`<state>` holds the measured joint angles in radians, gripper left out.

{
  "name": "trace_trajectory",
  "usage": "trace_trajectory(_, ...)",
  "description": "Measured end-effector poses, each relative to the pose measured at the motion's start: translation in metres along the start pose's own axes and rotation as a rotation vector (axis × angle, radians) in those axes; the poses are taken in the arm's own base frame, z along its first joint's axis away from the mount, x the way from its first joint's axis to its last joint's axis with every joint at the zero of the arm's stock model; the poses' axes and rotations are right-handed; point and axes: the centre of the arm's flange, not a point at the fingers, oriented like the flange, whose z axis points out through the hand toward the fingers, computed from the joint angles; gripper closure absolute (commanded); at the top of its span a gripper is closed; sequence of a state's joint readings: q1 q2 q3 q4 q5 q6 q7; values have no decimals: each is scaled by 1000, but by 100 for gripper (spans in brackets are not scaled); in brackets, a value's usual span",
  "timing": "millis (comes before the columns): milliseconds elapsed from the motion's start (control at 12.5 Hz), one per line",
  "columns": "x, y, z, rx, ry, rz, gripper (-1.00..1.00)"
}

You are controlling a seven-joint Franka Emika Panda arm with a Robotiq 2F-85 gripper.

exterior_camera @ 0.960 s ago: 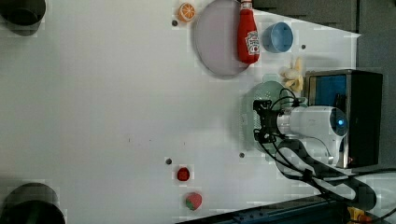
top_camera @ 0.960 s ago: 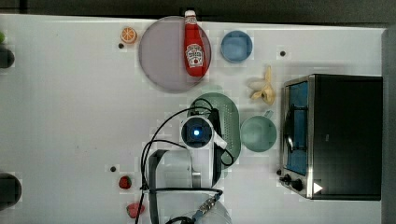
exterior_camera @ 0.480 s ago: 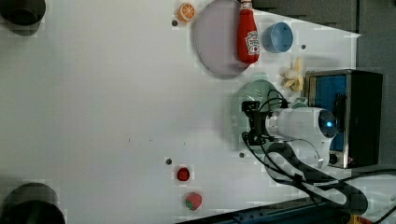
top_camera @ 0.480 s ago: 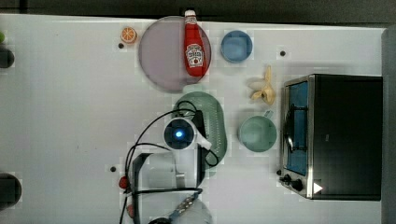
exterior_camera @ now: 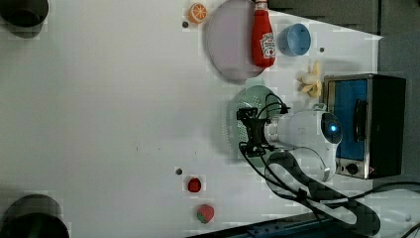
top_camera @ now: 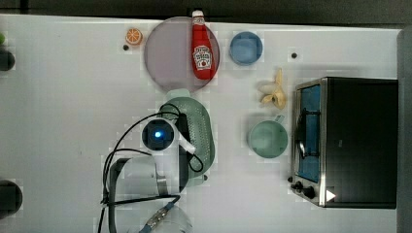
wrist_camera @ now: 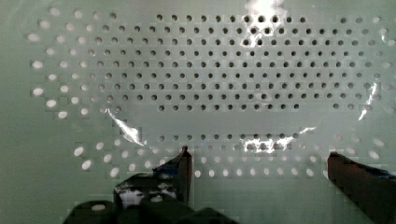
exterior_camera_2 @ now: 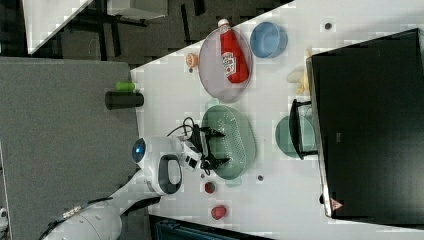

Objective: Drag strainer right to left.

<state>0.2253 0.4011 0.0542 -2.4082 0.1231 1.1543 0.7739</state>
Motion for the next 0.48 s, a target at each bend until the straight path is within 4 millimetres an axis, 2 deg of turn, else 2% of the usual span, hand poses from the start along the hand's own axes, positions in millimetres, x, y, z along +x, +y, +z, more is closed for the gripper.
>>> trace_trajectory(480, -46, -23, 10, -1, -3, 170, -100)
